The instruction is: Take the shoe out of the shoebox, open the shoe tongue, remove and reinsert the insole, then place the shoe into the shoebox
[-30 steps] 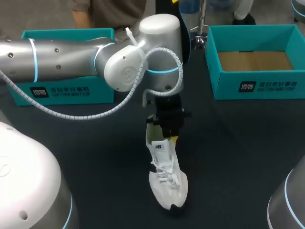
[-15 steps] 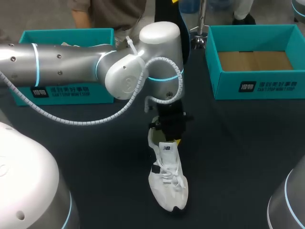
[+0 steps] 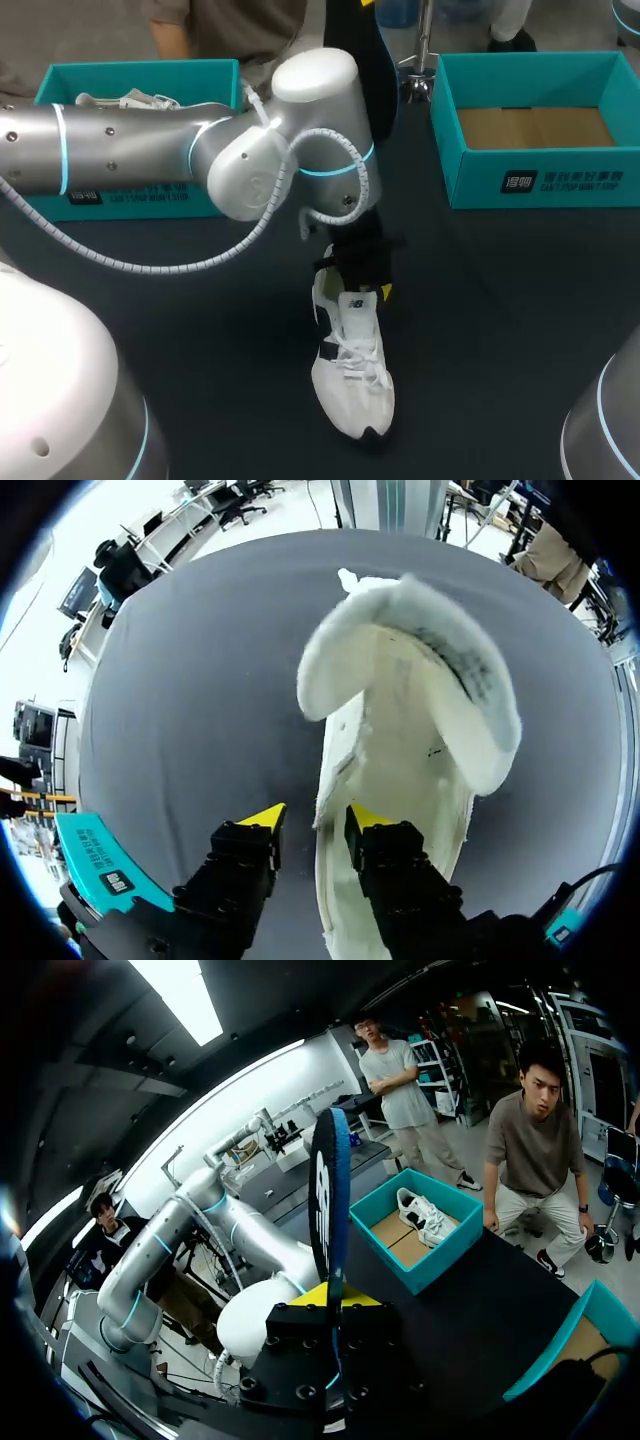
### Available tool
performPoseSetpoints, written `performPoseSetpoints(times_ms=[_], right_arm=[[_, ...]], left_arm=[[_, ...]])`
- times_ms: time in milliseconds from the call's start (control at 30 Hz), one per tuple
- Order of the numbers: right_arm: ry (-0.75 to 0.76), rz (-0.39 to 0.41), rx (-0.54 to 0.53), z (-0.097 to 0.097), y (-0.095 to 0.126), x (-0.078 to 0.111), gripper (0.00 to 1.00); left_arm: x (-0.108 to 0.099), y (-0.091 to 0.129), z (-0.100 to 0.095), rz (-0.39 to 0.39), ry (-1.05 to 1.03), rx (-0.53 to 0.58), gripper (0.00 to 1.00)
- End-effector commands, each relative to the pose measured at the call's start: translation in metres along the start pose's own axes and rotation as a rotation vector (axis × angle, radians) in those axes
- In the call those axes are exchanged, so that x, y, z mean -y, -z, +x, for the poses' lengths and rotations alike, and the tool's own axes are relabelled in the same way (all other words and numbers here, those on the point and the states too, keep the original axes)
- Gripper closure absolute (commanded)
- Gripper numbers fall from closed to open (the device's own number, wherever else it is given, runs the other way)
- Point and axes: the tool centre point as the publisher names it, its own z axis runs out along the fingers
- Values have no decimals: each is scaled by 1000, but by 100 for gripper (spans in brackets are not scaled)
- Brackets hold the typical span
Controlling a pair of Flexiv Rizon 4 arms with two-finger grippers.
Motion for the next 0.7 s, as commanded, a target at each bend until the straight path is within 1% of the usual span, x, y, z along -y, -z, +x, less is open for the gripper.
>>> performPoseSetpoints(times_ms=[33,100,200,267,333,367,433,567,600,633,700], right_arm=[[-1,2,2,0,-1,-1,100],[-1,2,2,0,-1,-1,100],[-1,2,2,0,-1,-1,100],[-1,2,2,0,-1,-1,100],[-1,2,2,0,-1,-1,100],[-1,2,2,0,-1,-1,100],[-1,2,2,0,-1,-1,100],[-1,2,2,0,-1,-1,100],[-1,2,2,0,-1,-1,100],[-1,2,2,0,-1,-1,100],[-1,2,2,0,-1,-1,100]], left_arm=[[0,10,11,-1,22,91,0],[-2,13,10,-26,45,135,0],[-3,21,10,-15,88,212,0],[-4,27,11,-38,108,273,0],[-4,34,11,-25,140,322,0],[-5,37,12,-37,155,353,0],[-5,44,13,-32,188,405,0],[-5,57,16,-62,251,531,0],[-5,61,17,-52,260,553,0],[-5,64,18,-59,267,593,0],[-3,72,21,-27,300,655,0]])
